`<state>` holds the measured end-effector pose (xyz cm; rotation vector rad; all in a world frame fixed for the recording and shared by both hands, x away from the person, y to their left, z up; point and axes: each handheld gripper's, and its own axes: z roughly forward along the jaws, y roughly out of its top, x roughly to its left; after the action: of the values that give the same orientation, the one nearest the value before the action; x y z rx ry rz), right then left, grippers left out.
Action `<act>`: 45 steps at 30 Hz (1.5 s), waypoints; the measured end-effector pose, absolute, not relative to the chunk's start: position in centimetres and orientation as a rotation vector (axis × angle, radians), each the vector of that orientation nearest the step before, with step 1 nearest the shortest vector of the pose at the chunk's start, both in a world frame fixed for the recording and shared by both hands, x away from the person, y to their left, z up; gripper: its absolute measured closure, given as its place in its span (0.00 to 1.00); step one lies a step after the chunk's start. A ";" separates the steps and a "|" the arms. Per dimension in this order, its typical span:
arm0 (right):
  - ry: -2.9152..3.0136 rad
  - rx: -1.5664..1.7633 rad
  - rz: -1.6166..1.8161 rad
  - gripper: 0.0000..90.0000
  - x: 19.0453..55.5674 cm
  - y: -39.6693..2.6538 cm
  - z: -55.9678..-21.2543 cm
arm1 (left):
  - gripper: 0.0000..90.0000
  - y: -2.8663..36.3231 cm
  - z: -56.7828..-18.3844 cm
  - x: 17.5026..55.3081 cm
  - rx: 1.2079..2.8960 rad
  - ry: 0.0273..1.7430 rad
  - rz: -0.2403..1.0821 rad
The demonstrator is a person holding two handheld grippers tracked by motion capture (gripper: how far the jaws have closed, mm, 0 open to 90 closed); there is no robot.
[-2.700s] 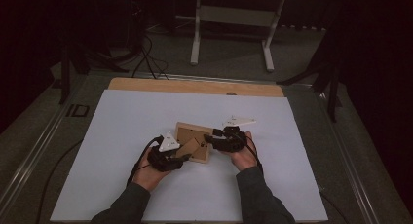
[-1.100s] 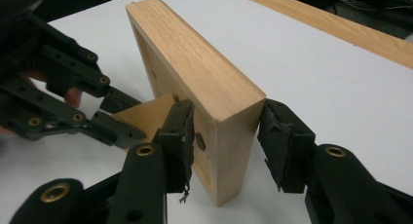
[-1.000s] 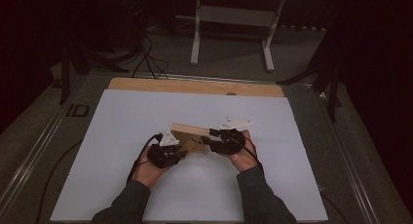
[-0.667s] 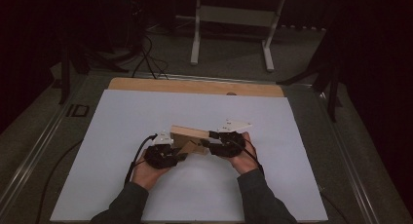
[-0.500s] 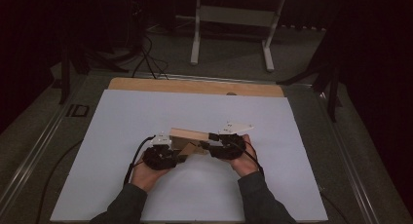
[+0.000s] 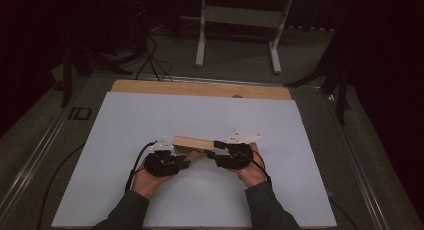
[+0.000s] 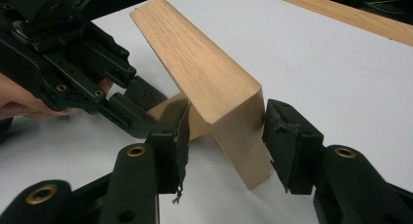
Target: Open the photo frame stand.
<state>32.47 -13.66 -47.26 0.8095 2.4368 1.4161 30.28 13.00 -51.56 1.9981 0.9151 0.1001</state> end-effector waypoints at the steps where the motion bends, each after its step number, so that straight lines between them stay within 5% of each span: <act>1: 2.438 0.811 1.419 0.57 32.4 -13.7 -47.3 | 0.77 13.0 -51.6 30.2 2.003 0.912 0.103; 45: 2.454 0.758 1.387 0.54 31.0 -13.8 -47.5 | 0.71 13.6 -51.2 28.7 2.026 0.903 0.130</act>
<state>30.99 -13.80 -47.49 0.7576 2.4537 1.3869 28.66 13.57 -51.18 2.0255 0.9029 0.1305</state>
